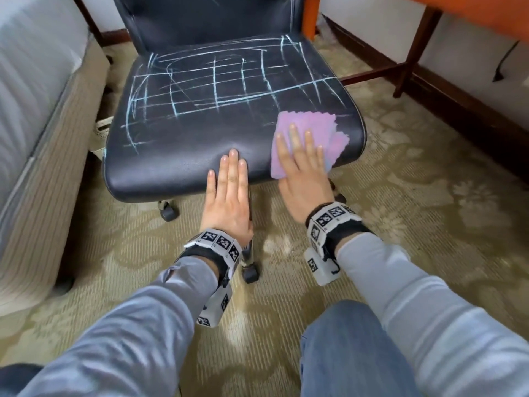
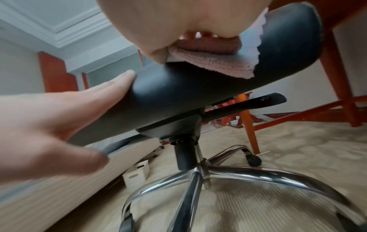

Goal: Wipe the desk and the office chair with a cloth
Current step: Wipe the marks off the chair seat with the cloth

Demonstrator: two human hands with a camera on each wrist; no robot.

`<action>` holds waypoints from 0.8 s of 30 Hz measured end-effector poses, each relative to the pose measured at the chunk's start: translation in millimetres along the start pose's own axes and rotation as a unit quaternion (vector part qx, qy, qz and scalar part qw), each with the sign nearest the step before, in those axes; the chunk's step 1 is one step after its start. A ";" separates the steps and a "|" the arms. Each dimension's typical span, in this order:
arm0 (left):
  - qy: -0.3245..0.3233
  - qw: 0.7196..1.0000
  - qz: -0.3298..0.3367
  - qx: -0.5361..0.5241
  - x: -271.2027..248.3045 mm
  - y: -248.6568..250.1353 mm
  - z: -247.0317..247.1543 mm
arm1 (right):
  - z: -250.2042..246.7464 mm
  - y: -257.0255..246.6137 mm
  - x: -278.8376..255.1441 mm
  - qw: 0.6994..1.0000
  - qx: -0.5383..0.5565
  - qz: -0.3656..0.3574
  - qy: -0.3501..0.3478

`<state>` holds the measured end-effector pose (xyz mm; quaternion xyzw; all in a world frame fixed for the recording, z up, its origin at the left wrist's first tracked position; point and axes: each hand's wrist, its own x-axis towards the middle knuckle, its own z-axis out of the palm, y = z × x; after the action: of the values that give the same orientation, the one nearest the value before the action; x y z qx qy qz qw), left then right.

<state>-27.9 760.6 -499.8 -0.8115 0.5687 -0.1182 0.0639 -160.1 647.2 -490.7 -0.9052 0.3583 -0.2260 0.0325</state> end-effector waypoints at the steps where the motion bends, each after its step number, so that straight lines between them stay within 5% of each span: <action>1: 0.004 1.000 0.005 0.002 -0.2 -1.9 -0.1 | -2.6 6.0 1.3 1.000 -0.005 -0.009 -0.002; 8: -0.005 1.000 0.018 0.012 -2.3 -4.1 -5.7 | -25.8 52.7 23.2 0.978 0.057 0.197 0.043; 16: 0.000 1.000 0.000 0.000 2.3 10.8 -14.7 | -14.0 28.0 -1.0 0.996 0.078 0.027 -0.020; 21: -0.018 1.000 0.013 0.017 3.3 8.5 -15.5 | -28.4 53.7 12.9 0.987 0.051 0.152 -0.012; 24: -0.011 1.000 0.016 0.018 2.6 7.7 -16.8 | -26.7 34.3 10.6 0.993 0.031 0.112 -0.029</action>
<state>-38.6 756.0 -485.1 -0.8025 0.5784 -0.1183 0.0865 -186.6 617.5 -470.3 -0.8640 0.4494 -0.2057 0.0963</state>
